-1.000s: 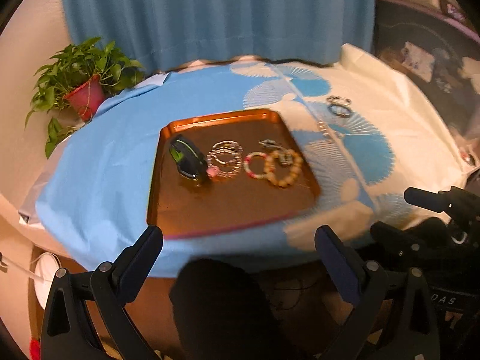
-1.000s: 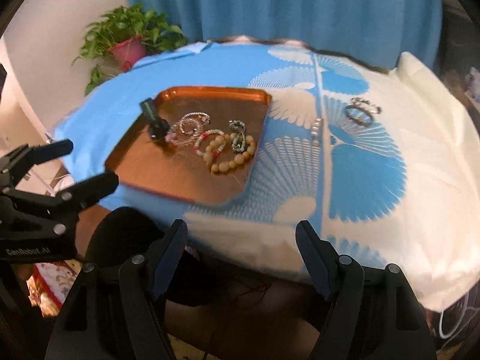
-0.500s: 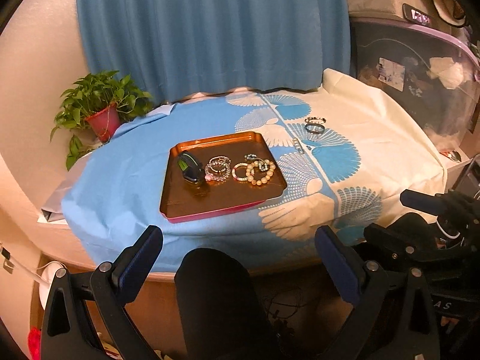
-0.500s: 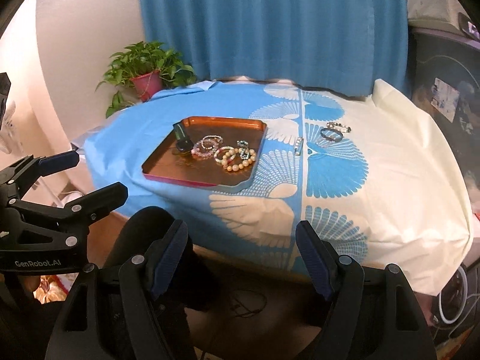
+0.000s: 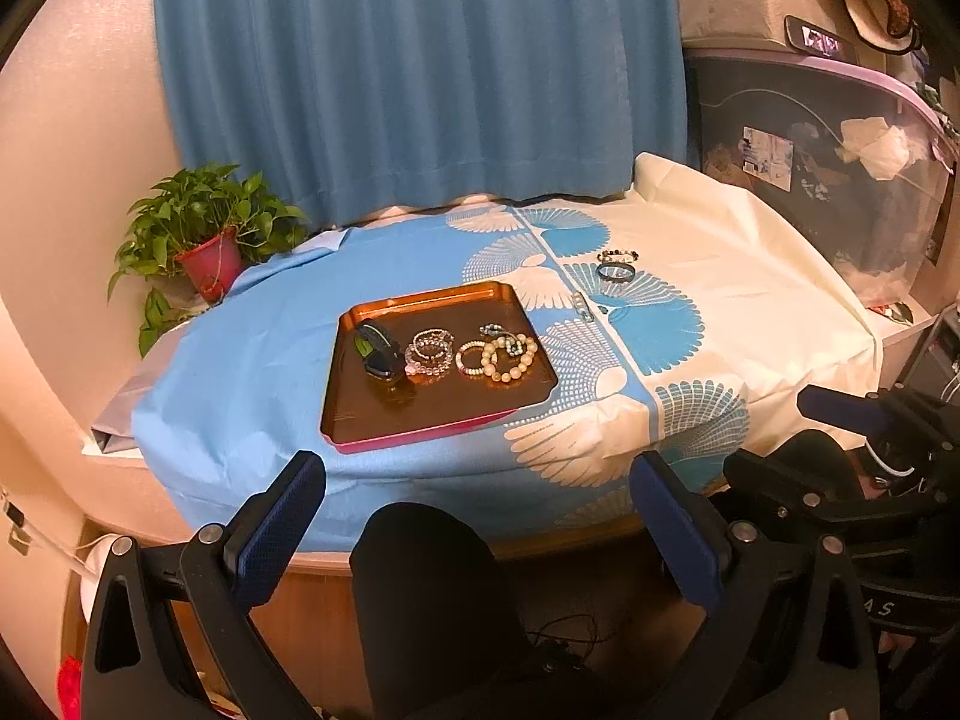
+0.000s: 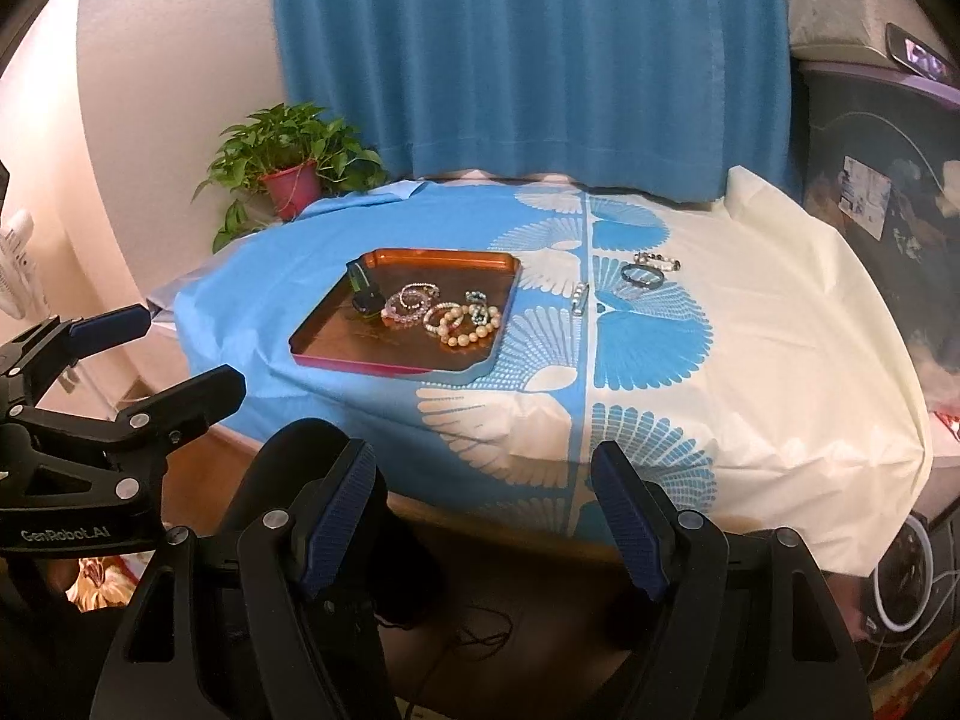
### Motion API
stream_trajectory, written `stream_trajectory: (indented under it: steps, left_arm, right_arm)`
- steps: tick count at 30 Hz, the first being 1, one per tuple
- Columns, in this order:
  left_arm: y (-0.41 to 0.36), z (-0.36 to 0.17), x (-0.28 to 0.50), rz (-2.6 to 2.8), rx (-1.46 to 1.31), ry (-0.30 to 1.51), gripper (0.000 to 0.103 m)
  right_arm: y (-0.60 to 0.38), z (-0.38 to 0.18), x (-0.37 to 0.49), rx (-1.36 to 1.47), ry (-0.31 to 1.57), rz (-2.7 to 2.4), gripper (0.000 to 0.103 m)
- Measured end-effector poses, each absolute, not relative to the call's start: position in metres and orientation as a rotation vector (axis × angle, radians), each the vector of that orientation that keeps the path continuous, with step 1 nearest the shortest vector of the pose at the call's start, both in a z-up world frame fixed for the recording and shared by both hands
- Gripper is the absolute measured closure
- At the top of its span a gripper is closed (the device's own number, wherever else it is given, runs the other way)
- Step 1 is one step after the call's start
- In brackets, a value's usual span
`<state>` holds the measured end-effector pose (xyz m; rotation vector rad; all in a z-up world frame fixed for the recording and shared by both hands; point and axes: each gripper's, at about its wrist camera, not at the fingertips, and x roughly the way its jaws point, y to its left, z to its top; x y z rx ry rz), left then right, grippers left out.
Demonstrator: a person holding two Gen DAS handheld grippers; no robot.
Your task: Organize jewelry
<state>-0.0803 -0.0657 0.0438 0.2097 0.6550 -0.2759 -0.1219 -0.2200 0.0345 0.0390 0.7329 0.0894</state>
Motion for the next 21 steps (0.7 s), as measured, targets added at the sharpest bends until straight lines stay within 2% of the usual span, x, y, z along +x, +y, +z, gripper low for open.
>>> stream_trajectory:
  steps: [21]
  left_arm:
    - [-0.074,0.028,-0.064,-0.276,0.243,0.715,0.003]
  right_arm:
    - [-0.232,0.014,-0.109,0.064,0.784,0.084,0.028]
